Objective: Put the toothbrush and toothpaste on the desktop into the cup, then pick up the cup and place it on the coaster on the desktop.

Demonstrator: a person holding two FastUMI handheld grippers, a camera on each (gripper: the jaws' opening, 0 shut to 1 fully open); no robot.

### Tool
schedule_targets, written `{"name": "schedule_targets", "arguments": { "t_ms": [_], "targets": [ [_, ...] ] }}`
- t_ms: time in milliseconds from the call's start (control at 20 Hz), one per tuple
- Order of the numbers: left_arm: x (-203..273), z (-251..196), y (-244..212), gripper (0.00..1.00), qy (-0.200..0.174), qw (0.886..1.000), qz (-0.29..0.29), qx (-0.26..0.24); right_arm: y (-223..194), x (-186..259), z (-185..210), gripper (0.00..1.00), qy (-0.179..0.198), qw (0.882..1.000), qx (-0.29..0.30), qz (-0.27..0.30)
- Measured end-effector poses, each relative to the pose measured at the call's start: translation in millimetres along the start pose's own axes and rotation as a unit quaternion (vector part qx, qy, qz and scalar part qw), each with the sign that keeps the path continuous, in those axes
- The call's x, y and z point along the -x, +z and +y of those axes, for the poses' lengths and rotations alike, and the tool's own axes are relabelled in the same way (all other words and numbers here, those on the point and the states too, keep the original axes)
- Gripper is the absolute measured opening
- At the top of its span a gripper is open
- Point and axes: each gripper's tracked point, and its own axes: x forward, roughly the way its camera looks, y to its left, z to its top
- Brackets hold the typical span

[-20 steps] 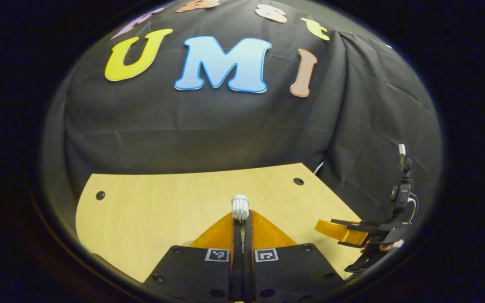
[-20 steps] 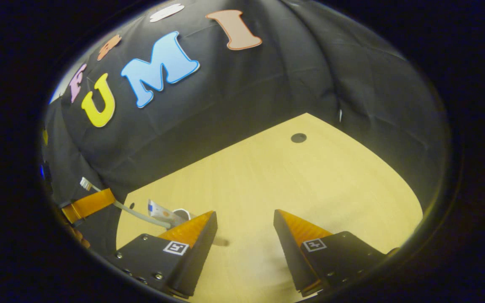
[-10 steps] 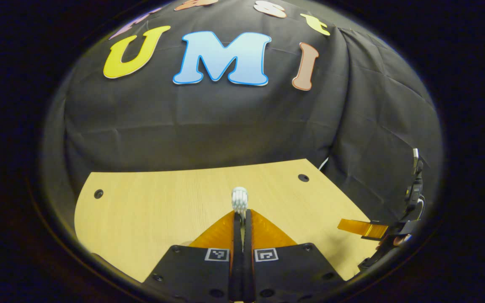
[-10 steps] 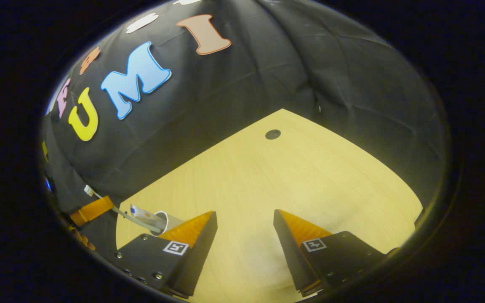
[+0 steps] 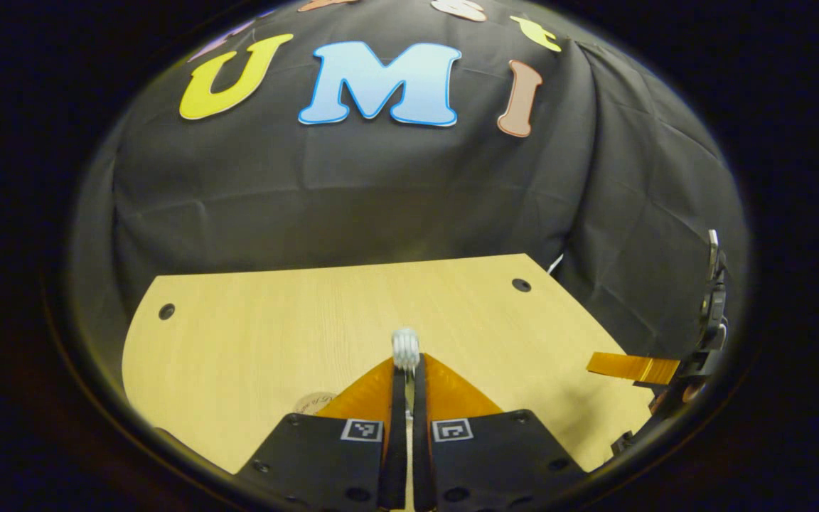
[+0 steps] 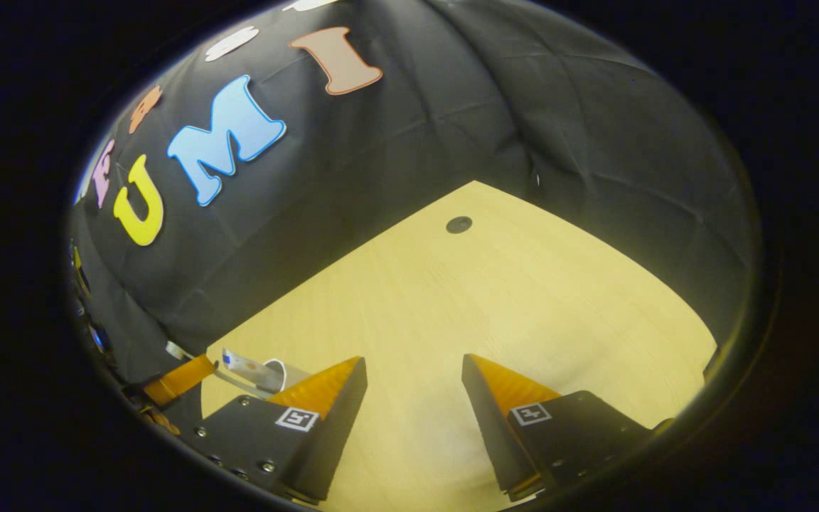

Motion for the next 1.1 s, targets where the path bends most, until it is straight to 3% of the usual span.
{"name": "schedule_targets", "arguments": {
  "t_ms": [150,200,450,650,700,750,900,1000,1100],
  "targets": [
    [1.2,1.3,-10.3,0.17,0.001,1.000,0.009,0.002,-1.6,-0.6,1.8,0.83,0.003,1.000,-0.001,0.002],
    [3.6,3.3,-9.5,0.32,0.004,1.000,0.006,0.002,-1.7,-1.1,2.1,0.83,0.006,1.000,0.000,0.003],
    [15.4,2.8,-11.2,0.65,0.004,1.000,-0.005,0.004,-1.2,-3.8,3.6,0.83,0.022,1.000,0.018,0.012],
    [25.0,7.3,-17.6,0.75,0.008,1.000,-0.009,0.005,-5.0,-8.8,9.6,0.83,0.041,0.998,0.046,0.024],
    [27.4,9.5,-18.7,0.71,0.010,1.000,-0.009,0.007,-6.0,-10.3,11.7,0.83,0.046,0.997,0.054,0.028],
    [29.7,11.3,-19.8,0.73,0.011,1.000,-0.009,0.010,-8.0,-11.3,14.2,0.83,0.052,0.996,0.064,0.033],
    [29.6,18.4,-14.7,0.94,0.024,1.000,-0.005,0.013,-17.8,-15.6,28.2,0.83,0.073,0.990,0.104,0.057],
    [32.5,23.3,-13.8,0.97,0.031,0.999,-0.008,0.018,-22.3,-22.1,42.0,0.83,0.086,0.984,0.141,0.073],
    [39.0,29.6,-17.6,0.93,0.041,0.999,-0.009,0.021,-26.9,-26.7,55.7,0.83,0.100,0.974,0.181,0.097]
  ]
}}
